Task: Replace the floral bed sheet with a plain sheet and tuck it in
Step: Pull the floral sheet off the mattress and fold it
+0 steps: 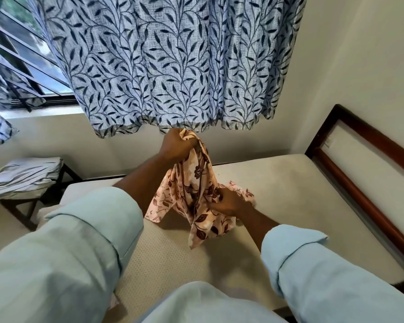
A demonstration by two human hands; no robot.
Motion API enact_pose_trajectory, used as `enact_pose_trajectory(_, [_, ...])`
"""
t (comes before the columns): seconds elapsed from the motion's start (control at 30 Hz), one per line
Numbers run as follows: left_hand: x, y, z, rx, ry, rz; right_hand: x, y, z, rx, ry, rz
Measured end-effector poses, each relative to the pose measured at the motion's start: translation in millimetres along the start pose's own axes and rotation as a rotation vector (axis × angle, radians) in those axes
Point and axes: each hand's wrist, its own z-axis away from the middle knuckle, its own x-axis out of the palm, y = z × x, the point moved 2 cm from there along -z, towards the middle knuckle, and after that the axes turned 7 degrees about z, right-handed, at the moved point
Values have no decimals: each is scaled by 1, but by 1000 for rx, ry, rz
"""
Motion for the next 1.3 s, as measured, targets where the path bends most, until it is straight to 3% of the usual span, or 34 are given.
enact_pose_trajectory(0.1, [-9, 1, -2, 19, 10, -32, -14, 16, -4, 29, -27, 176])
enact_pose_trajectory(0.2, [-30, -11, -5, -3, 51, -60, -55, 42, 0, 125, 109, 331])
enact_pose_trajectory(0.3, [-41, -30, -4, -31, 115, -98, -90, 53, 9, 217, 275, 413])
enact_pose_trajectory(0.5, [-44, -56, 6, -58, 219, -139, -94, 63, 11, 369, 308, 452])
enact_pose_trajectory(0.67, [-49, -61, 8, -67, 235, -156, -83, 80, -7, 508, 319, -27])
enact_pose_trajectory(0.77, [-53, -62, 9, -98, 256, -145, -82, 91, -27, 543, 383, -718])
enact_pose_trajectory(0.83, [-54, -64, 11, -125, 273, -133, -88, 81, -23, 568, 445, -1034])
enact_pose_trajectory(1.0, [-62, -73, 15, -215, 338, -40, -96, 42, 7, 517, 467, -1176])
enact_pose_trajectory(1.07, [-65, -76, 17, -252, 360, -32, -91, 40, 8, 446, 350, -1213])
enact_pose_trajectory(1.17, [-68, -79, 21, -297, 402, -31, -84, 43, 4, 278, 93, -980])
enact_pose_trajectory(1.23, [-71, -82, 21, -322, 423, -32, -84, 39, 12, 102, 42, -527])
enact_pose_trajectory(1.3, [-72, -84, 22, -345, 444, -46, -80, 46, 13, 39, -8, -71])
